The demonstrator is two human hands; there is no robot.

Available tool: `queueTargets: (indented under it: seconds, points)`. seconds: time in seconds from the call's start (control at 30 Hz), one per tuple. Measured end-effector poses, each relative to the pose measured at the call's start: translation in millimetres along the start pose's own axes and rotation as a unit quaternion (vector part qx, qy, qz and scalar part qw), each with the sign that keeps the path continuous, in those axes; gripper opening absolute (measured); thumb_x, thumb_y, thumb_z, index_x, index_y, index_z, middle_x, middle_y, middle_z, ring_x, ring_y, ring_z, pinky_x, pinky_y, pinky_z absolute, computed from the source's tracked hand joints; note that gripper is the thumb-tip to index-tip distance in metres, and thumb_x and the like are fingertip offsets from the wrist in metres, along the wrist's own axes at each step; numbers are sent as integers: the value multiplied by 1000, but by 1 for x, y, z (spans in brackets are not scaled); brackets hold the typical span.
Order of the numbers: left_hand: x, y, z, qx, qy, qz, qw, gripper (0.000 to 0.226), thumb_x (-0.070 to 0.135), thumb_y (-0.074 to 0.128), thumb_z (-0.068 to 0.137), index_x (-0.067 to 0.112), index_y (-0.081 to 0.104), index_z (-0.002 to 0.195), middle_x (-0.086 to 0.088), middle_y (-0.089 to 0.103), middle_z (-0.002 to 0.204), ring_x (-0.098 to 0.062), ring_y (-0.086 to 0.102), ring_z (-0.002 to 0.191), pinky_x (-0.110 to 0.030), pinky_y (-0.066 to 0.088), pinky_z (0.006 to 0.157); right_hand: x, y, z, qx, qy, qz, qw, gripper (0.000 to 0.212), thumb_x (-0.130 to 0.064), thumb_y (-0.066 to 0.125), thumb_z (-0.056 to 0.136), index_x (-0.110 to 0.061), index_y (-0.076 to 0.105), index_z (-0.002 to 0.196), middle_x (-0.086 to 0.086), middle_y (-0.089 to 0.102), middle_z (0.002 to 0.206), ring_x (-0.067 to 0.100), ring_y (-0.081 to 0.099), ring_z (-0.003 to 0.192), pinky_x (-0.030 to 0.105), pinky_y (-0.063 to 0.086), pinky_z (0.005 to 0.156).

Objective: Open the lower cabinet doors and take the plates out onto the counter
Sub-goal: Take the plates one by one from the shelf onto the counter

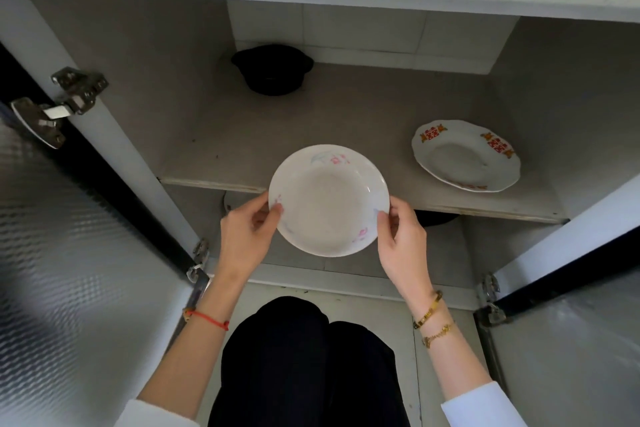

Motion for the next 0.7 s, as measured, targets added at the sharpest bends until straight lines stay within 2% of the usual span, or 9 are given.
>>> queueTargets:
  seconds: [0.1, 0.17, 0.23, 0.33, 0.47, 0.6, 0.7]
  points:
    - [-12, -3, -15, -10, -33, -45, 998, 25, 22, 66, 93, 27, 73, 116, 3, 78, 87, -15, 71, 81, -32, 56, 87, -1, 0, -17, 2, 4, 9, 1000, 24, -18, 49, 98, -16, 57, 121, -6, 63, 103, 0, 58, 87, 7, 42, 76]
    - [-16, -3, -23, -21, -49, -90, 995, 26, 20, 66, 93, 25, 73, 119, 8, 78, 97, -17, 73, 93, -36, 56, 94, -2, -1, -26, 4, 7, 19, 1000, 24, -17, 50, 98, -16, 58, 120, -8, 63, 101, -5, 57, 86, 3, 40, 74]
    - [-17, -3, -29, -25, -56, -117, 991, 28, 20, 65, 94, 24, 72, 120, 15, 77, 102, -12, 73, 97, -32, 55, 95, -2, -1, -34, 4, 14, 33, 999, 23, -18, 50, 98, -18, 57, 120, -13, 62, 100, -5, 57, 87, 4, 42, 74]
    - [-19, -5, -35, -26, -59, -145, 987, 30, 18, 66, 94, 26, 71, 122, 18, 76, 103, -9, 72, 99, -25, 53, 94, -2, -3, -41, 4, 19, 41, 999, 25, -20, 49, 98, -18, 56, 122, -9, 63, 105, -2, 58, 90, 5, 43, 75]
    - [-19, -7, -39, -24, -58, -187, 980, 31, 16, 67, 93, 38, 72, 114, 22, 75, 105, 1, 71, 98, -9, 51, 84, -5, -5, -44, 10, 15, 41, 999, 25, -21, 49, 98, -19, 56, 122, -7, 64, 106, 2, 59, 88, 7, 44, 73]
    - [-14, -9, -37, -24, -62, -219, 974, 35, 14, 69, 91, 45, 73, 107, 20, 76, 103, 4, 71, 95, -6, 51, 78, -10, -9, -45, 10, 16, 44, 999, 26, -19, 49, 98, -17, 56, 123, -6, 64, 107, 1, 59, 89, 4, 43, 73]
    - [-8, -13, -34, -29, -75, -223, 971, 32, 16, 70, 90, 42, 73, 109, 20, 76, 103, 4, 71, 95, -5, 50, 78, -18, -14, -42, 7, 24, 36, 999, 26, -17, 50, 99, -19, 55, 124, -9, 63, 104, 0, 59, 89, 4, 43, 72]
Point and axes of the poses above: each hand's wrist, its own z-axis towards the middle knuckle, its own y-axis out of the palm, x = y × z, the point moved 9 cm from there along z, towards the middle knuckle
